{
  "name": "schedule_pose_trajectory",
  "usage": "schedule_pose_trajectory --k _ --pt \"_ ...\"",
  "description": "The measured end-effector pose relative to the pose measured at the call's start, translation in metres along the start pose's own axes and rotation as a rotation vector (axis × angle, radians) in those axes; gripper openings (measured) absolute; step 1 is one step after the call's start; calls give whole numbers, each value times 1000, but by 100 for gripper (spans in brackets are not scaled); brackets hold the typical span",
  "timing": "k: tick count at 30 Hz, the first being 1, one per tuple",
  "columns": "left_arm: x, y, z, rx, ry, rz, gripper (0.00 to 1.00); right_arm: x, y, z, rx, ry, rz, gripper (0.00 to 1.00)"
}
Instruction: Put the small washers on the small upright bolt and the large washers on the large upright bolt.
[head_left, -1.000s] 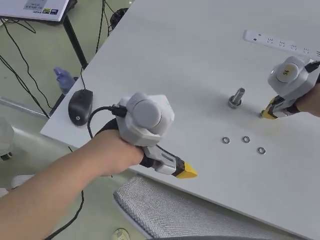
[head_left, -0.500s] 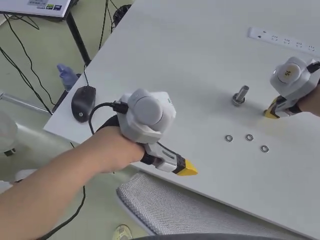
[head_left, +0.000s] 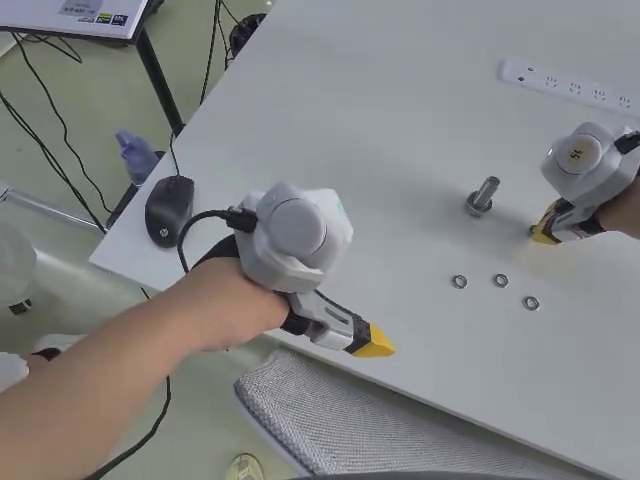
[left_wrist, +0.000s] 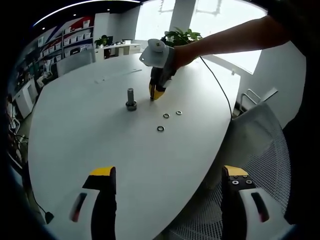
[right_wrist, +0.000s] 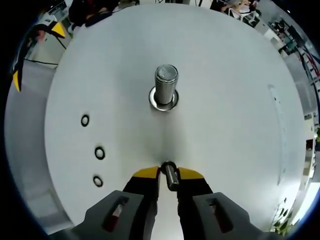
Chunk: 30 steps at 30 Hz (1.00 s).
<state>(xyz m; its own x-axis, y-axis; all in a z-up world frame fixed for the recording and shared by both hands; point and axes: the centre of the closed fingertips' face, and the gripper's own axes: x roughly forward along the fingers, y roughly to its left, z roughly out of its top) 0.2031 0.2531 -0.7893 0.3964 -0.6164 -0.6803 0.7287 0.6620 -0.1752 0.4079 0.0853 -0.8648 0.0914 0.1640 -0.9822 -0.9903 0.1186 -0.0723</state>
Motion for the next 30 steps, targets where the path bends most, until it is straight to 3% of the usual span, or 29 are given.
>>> schedule_pose_trajectory --k 6,13,20,26,30 --pt "-1 -1 -1 3 7 -4 86 -1 -1 0 -5 -3 5 14" --pt "-2 -1 1 10 7 -5 86 -3 -1 -2 -1 -13 16 28" --pt "-4 -3 7 15 -9 -11 86 -6 -1 -1 0 -21 21 31" --pt "-4 1 12 16 -39 11 91 -17 -1 3 2 -49 16 31" --pt "-3 1 9 13 -36 8 91 -28 -2 7 28 -71 21 32"
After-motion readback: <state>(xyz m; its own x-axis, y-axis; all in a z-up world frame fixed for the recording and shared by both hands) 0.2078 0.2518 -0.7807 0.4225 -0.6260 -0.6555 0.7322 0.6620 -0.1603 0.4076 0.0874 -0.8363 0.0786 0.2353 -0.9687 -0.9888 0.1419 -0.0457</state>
